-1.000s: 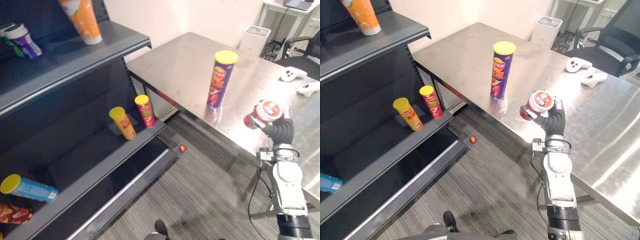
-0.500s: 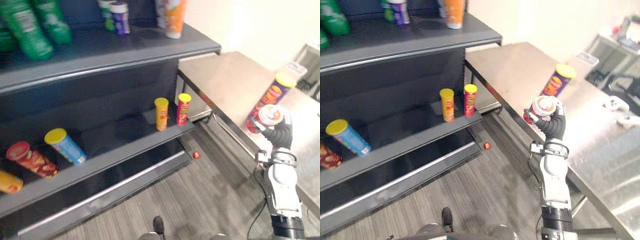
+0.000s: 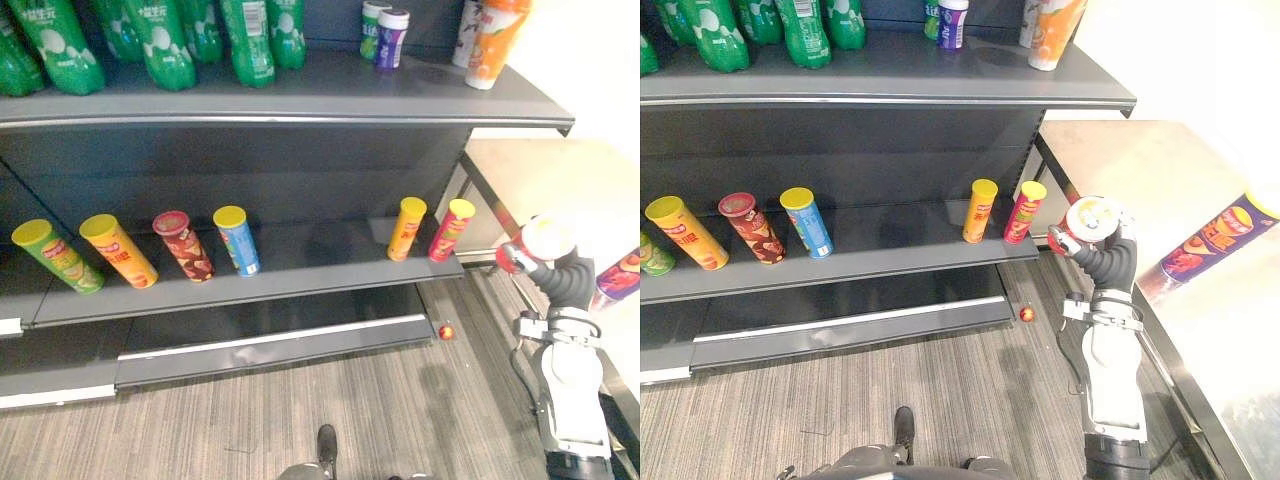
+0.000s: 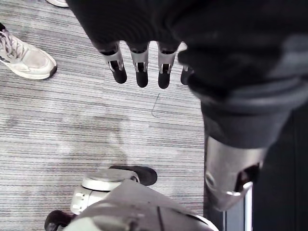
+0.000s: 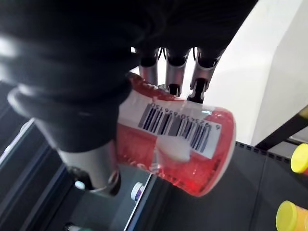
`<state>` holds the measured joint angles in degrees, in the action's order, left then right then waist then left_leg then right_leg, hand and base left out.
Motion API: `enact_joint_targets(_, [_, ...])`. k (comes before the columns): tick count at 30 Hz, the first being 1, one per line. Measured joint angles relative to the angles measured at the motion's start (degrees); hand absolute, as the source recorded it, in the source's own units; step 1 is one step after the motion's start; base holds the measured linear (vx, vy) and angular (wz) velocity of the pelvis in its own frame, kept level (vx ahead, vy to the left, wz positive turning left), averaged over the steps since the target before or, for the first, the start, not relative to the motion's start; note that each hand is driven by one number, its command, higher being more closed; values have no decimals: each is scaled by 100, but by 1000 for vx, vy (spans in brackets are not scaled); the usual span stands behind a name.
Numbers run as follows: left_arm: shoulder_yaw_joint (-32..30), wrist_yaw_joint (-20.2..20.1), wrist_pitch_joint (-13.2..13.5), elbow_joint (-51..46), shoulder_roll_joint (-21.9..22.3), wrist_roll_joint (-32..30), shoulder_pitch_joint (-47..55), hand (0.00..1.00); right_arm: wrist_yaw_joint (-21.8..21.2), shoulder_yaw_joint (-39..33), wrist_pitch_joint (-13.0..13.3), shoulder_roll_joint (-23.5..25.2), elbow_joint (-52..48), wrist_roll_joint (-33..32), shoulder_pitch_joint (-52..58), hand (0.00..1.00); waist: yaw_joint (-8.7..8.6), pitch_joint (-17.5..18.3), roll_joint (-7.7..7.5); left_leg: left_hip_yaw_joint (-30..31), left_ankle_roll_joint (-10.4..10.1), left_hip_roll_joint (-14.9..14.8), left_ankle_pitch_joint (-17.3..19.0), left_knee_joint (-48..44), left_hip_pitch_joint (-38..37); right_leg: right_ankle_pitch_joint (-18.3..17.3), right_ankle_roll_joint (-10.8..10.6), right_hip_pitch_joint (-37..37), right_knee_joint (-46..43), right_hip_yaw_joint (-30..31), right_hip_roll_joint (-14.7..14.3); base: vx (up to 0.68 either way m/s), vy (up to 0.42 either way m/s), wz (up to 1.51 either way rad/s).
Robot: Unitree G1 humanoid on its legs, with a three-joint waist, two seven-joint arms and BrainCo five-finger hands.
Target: Put the gum and the chips on the shelf.
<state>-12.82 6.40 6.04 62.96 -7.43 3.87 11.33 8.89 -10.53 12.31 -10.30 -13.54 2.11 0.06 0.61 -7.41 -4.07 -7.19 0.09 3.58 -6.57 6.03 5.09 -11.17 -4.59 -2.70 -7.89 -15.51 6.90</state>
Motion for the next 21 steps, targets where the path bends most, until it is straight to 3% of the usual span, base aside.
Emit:
enact_joint_targets(7, [-1,5,3,-152,46,65,-66,0,-179,241,10,-4,98,-256,21,100,32,-36,140,68,74,65,25,-42,184,129,-67,-75,156,-371,-23,90,-46,28])
enact_joint_targets(8, [-2,5,-1,-145,76,132,-116,0,-180,220,10,-11,98,-284,18,100,29,-50,166,-330,137,12,296,-73,207,240,-109,-143,211,-556,5,92,32,75])
enact_joint_targets(9, [-56,4,5,-135,88,238,-209,0,-176,202,15,-22,98,-320,6,100,28,-78,73,-1036,193,-114,687,-547,400,304,-93,-195,287,-786,222,129,87,80])
enact_joint_targets(10, [-114,12,3,-88,99,274,-270,0,-172,206,14,-39,122,-326,-5,100,85,-75,133,-1652,459,-450,783,-1374,601,293,-105,-238,238,-929,313,124,95,61])
enact_joint_targets(11, [-118,12,3,-73,108,275,-256,0,-174,213,13,-37,129,-326,-3,100,95,-77,178,-1832,485,-647,780,-1670,607,242,-144,-284,185,-984,318,144,40,45])
enact_joint_targets(12, [-114,27,6,-62,165,277,-175,0,-170,194,15,-51,128,-315,-8,100,89,-50,313,-1618,371,-710,988,-1774,524,54,-245,-376,47,-1040,292,120,-4,38])
enact_joint_targets(15, [-99,34,22,-91,190,275,-138,0,-181,196,7,-25,173,-309,2,100,2,-22,269,-1380,410,-370,778,-1241,366,14,-243,-455,89,-1253,457,91,45,56])
enact_joint_targets(17, [-101,45,22,-108,197,272,-92,0,-183,193,7,-25,223,-309,-26,100,-34,-21,257,-1223,453,-126,318,-447,141,20,-245,-430,115,-1400,510,14,12,43])
enact_joint_targets(18, [-95,56,19,-131,204,271,-63,0,-178,181,2,-25,315,-308,-36,100,-40,-21,254,-1108,465,-62,110,-92,34,26,-250,-422,120,-1477,499,-3,-4,47])
enact_joint_targets(21, [-40,61,19,-140,179,269,-19,0,-174,110,-61,-25,397,-260,-61,100,-32,-34,233,-917,463,-45,48,-45,-21,64,-205,-457,3,-1589,491,-12,-35,34])
